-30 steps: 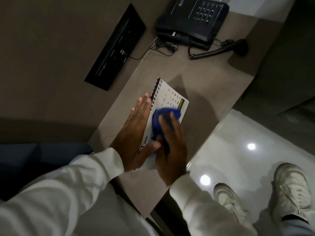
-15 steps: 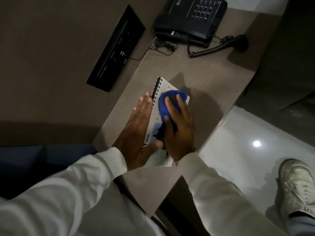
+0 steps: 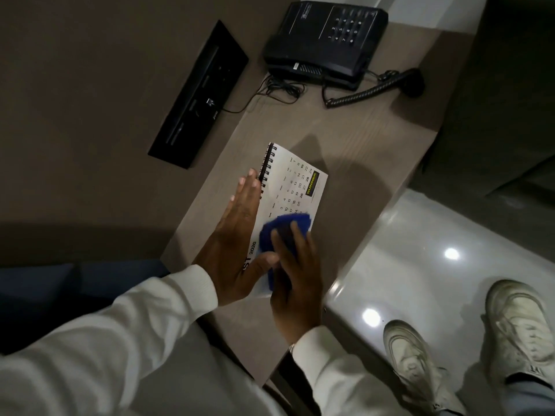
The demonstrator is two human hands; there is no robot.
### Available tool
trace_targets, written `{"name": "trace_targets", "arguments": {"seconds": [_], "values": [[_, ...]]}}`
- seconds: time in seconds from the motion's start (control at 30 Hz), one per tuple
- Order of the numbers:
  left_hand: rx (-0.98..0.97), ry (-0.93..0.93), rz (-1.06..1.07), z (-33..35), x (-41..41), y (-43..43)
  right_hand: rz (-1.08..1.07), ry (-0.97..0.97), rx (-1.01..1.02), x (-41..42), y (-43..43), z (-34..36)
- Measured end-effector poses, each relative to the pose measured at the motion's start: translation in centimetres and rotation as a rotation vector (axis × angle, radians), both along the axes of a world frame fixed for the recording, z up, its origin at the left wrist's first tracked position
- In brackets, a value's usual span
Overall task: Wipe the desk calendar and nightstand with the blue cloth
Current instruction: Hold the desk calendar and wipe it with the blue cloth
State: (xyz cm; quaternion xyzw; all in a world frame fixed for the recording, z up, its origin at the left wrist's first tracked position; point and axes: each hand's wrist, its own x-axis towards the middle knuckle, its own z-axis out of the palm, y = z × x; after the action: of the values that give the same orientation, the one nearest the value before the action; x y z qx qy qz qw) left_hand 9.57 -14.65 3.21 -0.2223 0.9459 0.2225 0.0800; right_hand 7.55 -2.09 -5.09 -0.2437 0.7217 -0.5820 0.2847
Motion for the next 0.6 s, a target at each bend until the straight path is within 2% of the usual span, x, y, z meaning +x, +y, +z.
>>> {"name": "trace_targets", "arguments": {"seconds": [0.1, 0.23, 0.33, 0.5, 0.6], "values": [[-0.003, 0.001, 0.000, -0.1, 0.1, -0.1, -0.027, 0.015, -0.027, -4.1, -2.0, -0.1], [-0.012, 0.018, 0.008, 0.1, -0.1, 0.0, -0.060, 0.027, 0.037, -7.6, -3.8, -0.5], [-0.028, -0.008, 0.001, 0.3, -0.2, 0.1, -0.109, -0.026, 0.030, -5.4, -2.5, -0.3], [-0.003, -0.002, -0.002, 0.1, 0.0, -0.2, -0.018, -0.051, 0.050, 1.3, 1.6, -0.4], [0.007, 0.009, -0.020, 0.1, 0.1, -0.2, -0.031, -0.061, 0.023, 2.0, 2.3, -0.8]]}}
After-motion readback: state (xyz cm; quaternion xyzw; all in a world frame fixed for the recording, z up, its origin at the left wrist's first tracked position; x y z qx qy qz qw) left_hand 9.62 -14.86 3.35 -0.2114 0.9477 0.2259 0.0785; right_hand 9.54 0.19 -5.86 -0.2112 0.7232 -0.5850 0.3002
